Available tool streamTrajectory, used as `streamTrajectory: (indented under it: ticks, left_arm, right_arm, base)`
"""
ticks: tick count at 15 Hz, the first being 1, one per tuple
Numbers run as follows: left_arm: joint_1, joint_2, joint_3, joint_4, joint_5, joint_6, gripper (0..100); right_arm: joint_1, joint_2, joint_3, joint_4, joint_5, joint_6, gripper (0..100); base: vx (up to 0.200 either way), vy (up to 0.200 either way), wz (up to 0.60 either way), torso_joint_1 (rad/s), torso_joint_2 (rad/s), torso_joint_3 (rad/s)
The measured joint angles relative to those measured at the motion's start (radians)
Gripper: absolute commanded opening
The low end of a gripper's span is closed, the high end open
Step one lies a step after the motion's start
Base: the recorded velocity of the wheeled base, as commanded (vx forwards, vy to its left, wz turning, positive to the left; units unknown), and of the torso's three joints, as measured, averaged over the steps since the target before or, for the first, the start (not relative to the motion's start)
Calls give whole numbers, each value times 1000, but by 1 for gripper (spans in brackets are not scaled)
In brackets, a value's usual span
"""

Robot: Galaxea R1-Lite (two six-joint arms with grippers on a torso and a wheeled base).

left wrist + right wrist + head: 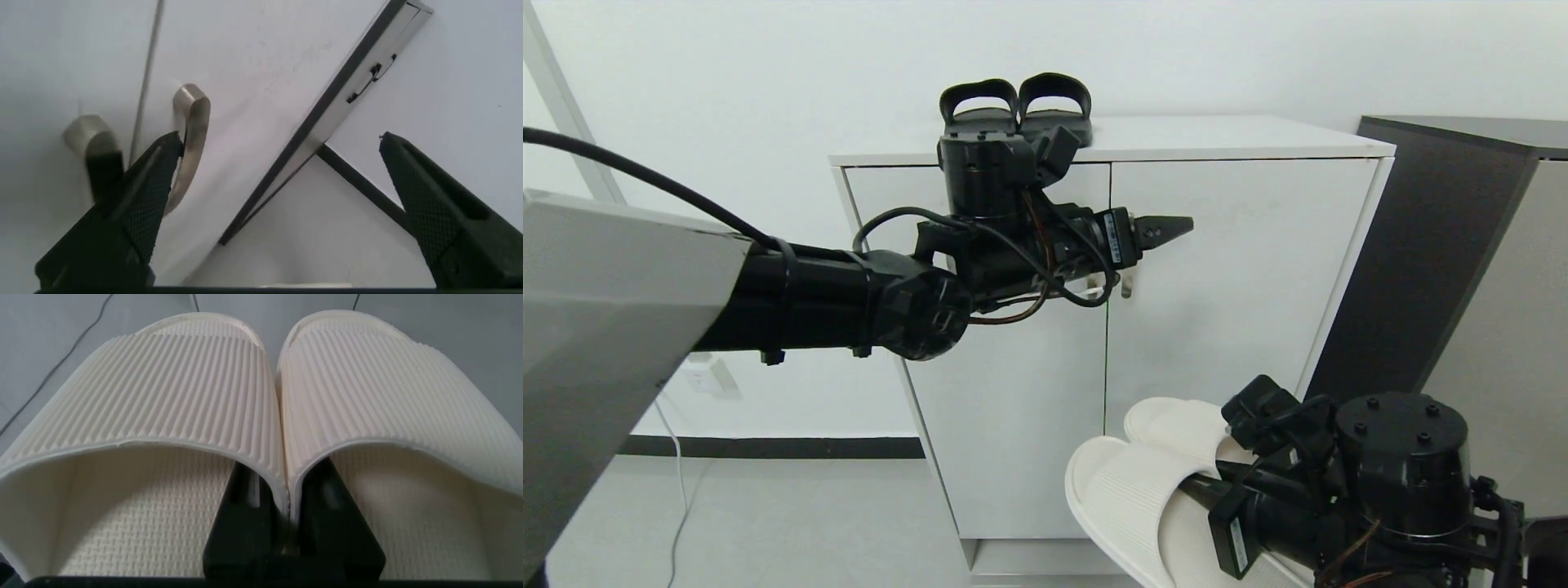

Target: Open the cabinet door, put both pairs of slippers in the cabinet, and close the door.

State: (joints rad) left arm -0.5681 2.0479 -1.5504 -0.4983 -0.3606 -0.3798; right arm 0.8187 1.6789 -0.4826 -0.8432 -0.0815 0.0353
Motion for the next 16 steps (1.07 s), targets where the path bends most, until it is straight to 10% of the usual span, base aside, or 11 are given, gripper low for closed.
streamTrajectory:
  ticks: [1,2,16]
  left_arm:
    - [-5,15,-15,7,1,0,100]
    - [-11,27,-26,10,3,0,0]
    - [-34,-116,223,-20,-3,-1,0]
  right_arm:
    - [0,2,0,0,0,0,0]
    - [0,3,0,0,0,0,0]
    - [22,-21,49,1,60,-34,0]
  base:
    - [0,0,0,0,0,0]
    - [0,0,0,0,0,0]
    - [0,0,0,0,0,0]
